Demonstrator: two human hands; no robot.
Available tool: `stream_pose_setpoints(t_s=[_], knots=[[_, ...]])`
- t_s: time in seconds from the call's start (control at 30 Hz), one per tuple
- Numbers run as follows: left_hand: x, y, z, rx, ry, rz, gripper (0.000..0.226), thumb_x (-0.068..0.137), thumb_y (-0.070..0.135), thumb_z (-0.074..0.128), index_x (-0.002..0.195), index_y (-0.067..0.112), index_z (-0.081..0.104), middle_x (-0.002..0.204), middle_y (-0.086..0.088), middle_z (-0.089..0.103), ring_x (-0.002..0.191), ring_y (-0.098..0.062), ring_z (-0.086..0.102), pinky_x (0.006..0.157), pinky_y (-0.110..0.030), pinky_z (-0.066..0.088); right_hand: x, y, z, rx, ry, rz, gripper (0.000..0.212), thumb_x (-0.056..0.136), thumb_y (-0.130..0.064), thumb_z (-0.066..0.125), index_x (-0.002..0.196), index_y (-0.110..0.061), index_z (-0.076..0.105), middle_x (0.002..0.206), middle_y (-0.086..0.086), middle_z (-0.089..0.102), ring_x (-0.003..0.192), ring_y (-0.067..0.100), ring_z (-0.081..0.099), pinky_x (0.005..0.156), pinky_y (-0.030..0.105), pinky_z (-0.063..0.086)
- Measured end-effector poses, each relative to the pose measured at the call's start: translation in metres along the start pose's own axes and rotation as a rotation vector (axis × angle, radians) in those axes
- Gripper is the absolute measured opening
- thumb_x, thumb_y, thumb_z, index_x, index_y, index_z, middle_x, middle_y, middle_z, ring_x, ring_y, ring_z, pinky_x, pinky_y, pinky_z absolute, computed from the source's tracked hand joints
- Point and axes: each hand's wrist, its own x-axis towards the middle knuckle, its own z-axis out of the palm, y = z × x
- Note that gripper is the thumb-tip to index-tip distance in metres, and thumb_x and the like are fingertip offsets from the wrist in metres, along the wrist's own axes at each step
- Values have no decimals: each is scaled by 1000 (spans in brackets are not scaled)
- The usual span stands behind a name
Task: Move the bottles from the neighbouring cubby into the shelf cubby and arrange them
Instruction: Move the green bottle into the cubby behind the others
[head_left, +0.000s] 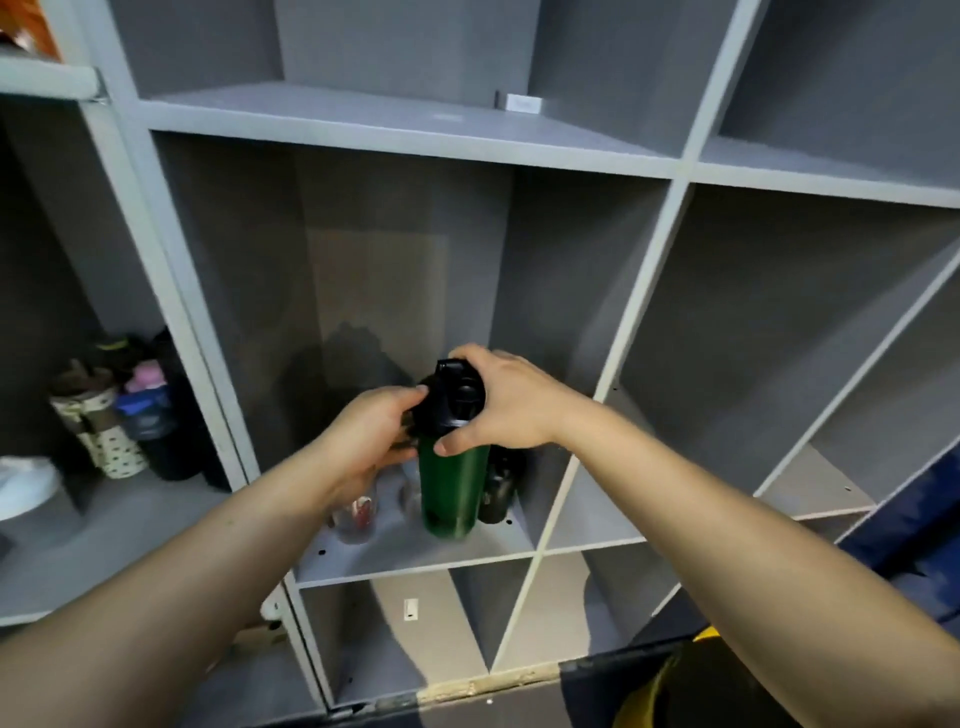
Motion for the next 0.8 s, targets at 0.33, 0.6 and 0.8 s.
stream_pose_setpoints(t_s=[0.33, 0.6, 0.8], knots=[[79, 12, -61, -177, 297, 167, 26, 99, 22, 45, 120, 18, 58, 107, 0, 67, 99, -15, 62, 75, -27, 46, 144, -23, 21, 143, 104, -81, 107, 60, -56, 85, 150, -35, 30, 139, 4, 52, 125, 29, 52, 99, 36, 48], [158, -18, -83, -245, 475, 3, 44, 98, 21, 32, 136, 14, 52, 130, -13, 63, 117, -29, 59, 77, -30, 48, 241, 0, 94, 249, 21, -68, 97, 58, -46, 91, 140, -35, 41, 136, 8, 50, 122, 33, 55, 102, 42, 51], [191, -57, -95, -300, 520, -66, 45, 102, 25, 28, 133, 2, 52, 126, -21, 63, 108, -31, 61, 78, -32, 49, 277, 22, 151, 245, -51, -35, 105, 52, -56, 92, 141, -33, 41, 134, 3, 57, 119, 28, 61, 92, 33, 54]])
